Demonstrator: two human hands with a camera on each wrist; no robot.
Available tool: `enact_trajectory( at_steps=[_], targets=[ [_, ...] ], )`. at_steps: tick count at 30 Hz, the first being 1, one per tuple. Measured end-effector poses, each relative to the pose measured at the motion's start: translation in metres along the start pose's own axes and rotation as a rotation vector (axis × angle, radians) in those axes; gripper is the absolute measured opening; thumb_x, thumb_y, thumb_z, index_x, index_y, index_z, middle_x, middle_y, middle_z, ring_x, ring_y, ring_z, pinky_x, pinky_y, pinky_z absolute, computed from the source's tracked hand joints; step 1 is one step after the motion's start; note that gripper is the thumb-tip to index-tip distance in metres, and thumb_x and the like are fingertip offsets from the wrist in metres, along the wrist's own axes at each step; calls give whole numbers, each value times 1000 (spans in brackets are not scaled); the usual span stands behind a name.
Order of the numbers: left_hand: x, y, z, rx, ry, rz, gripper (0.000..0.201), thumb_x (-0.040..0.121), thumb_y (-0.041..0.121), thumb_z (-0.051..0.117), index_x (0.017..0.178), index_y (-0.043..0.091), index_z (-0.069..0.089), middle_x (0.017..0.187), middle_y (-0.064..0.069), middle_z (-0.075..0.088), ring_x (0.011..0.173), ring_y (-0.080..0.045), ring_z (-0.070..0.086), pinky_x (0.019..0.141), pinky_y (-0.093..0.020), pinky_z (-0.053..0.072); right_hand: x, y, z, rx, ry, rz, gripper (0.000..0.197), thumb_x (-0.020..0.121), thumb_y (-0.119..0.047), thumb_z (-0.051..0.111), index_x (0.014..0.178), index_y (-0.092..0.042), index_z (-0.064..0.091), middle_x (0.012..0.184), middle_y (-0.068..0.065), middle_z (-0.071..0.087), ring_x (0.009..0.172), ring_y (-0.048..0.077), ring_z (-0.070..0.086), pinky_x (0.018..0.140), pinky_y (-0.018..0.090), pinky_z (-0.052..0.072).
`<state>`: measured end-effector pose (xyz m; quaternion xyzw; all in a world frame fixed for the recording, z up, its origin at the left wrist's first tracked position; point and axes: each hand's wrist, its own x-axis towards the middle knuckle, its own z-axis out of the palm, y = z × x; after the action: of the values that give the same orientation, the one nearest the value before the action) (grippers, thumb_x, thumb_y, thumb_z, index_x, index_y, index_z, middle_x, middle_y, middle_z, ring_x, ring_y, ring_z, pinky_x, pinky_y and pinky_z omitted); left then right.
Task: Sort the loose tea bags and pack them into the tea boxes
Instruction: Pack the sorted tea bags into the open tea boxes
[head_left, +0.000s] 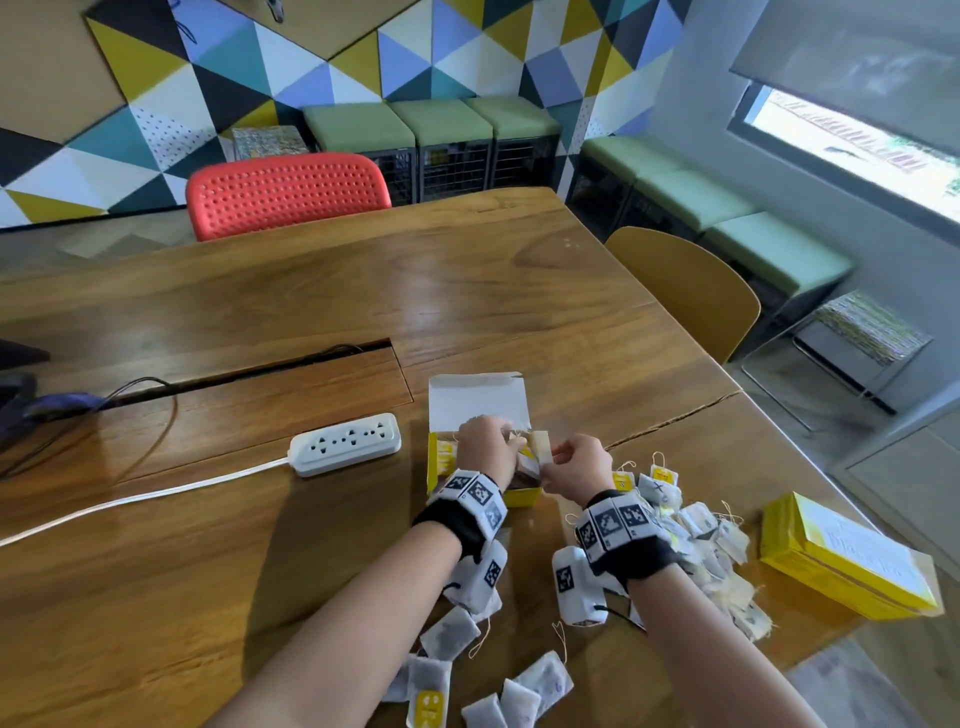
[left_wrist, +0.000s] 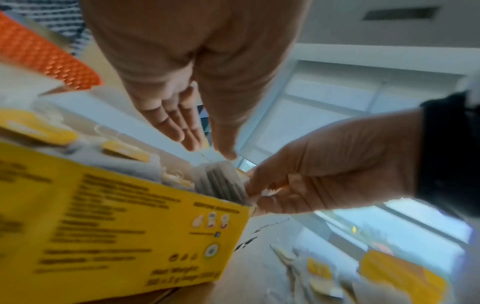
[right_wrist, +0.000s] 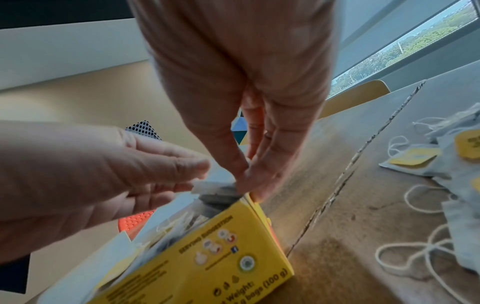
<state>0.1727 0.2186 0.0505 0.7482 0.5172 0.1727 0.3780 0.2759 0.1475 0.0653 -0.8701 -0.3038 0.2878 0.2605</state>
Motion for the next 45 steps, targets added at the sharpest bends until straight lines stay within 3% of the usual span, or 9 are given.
enact_trajectory(
  at_steps=[2,6,11,15,28,35,38,42,45],
  targets=[
    [-8,-2,-5,27,-60,149,27,84,22,72,108,11,73,111,-10,67,107,-23,59,93,-25,41,0,0,0,2,6,-4,23,71,-3,69,66,-19,54,67,-2,61,74,24,68,73,33,58],
    [-20,-11,-5,171,-206,305,25,91,24,63,111,12,72,126,-4,61,117,-21,53,100,-28,40,-1,1,1,13,3,-10,22,70,-5,71,67,-21,55,73,2,66,77,24,69,76,37,59],
    [-16,-14,-12,201,-240,316,24,88,25,67,105,10,75,119,-5,68,116,-18,57,102,-27,40,3,3,1,36,1,-16,18,70,-7,69,70,-20,58,79,6,69,77,26,69,75,40,59],
    [-12,-17,-17,261,-220,283,20,85,29,69,96,15,77,94,-5,73,94,-20,64,85,-32,49,4,2,1,31,11,-34,22,73,-6,69,68,-23,55,82,6,69,81,25,68,79,41,58],
    [-10,-19,-3,319,-272,472,21,90,21,64,103,11,75,110,-8,62,104,-22,56,90,-30,44,7,2,5,-11,21,-43,16,70,-6,70,79,-17,62,85,5,70,84,25,67,80,36,57],
    [-18,-14,-12,319,-307,449,22,93,23,60,105,12,75,113,-7,59,108,-21,56,94,-30,43,7,4,5,-72,26,-32,21,77,-12,69,97,-10,65,97,7,68,97,25,64,78,26,47],
    [-39,-19,-34,165,-186,417,20,90,20,63,105,13,75,115,1,60,108,-13,55,97,-26,42,-5,4,0,-74,140,-81,33,82,-24,68,110,-9,57,109,9,55,99,27,57,82,30,43],
    [-86,-52,-71,2,-59,307,15,84,18,71,99,19,75,101,12,61,90,0,58,83,-13,47,-50,16,4,67,306,-268,15,85,-16,67,96,-15,56,95,-1,52,80,17,55,66,21,38],
    [-122,-91,-85,48,-125,185,14,82,19,74,93,28,75,97,20,60,87,6,57,80,-14,48,-73,40,26,96,140,-289,13,82,-13,68,86,-20,59,84,-3,61,74,15,60,67,28,53]
  ],
)
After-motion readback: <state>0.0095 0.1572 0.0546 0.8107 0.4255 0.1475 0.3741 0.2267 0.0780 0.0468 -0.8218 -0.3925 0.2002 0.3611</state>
